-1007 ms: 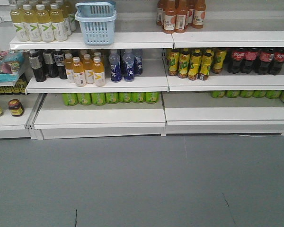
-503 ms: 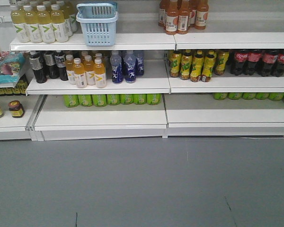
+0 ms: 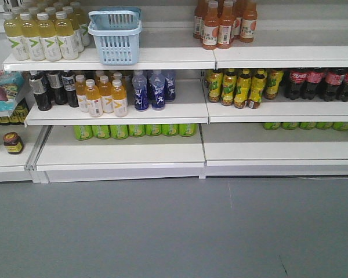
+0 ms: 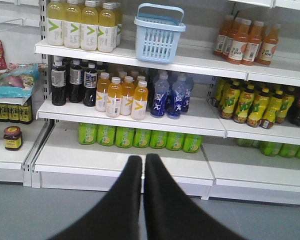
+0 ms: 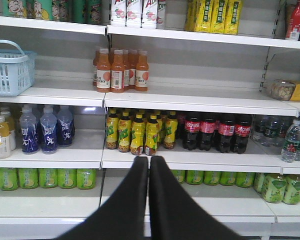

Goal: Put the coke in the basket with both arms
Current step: 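Drive the base toward the shelf holding the light-blue basket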

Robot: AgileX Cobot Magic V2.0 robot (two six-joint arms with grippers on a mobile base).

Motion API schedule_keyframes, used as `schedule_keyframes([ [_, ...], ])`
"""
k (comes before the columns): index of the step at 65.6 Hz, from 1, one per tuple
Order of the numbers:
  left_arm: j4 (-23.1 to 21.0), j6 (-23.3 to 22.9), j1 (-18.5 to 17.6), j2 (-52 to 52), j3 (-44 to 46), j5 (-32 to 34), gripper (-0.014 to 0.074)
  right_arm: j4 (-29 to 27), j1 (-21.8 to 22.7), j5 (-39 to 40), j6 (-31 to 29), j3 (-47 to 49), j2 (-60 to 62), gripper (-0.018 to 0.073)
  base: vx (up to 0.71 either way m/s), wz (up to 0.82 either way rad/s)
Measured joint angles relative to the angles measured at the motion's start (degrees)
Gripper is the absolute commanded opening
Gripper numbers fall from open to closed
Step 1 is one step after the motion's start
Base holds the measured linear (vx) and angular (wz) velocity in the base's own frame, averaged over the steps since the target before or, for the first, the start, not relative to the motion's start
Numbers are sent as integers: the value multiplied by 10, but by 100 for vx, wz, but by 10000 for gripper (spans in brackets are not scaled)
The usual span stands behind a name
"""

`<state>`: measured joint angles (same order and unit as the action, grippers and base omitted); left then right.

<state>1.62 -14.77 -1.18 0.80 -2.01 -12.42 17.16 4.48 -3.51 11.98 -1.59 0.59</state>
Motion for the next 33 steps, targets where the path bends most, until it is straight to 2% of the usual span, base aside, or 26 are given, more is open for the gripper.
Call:
schedule_keyframes([
  [33,0,0,0,0,0,0,-6,0,0,0,0,0,0,-2,25,8],
])
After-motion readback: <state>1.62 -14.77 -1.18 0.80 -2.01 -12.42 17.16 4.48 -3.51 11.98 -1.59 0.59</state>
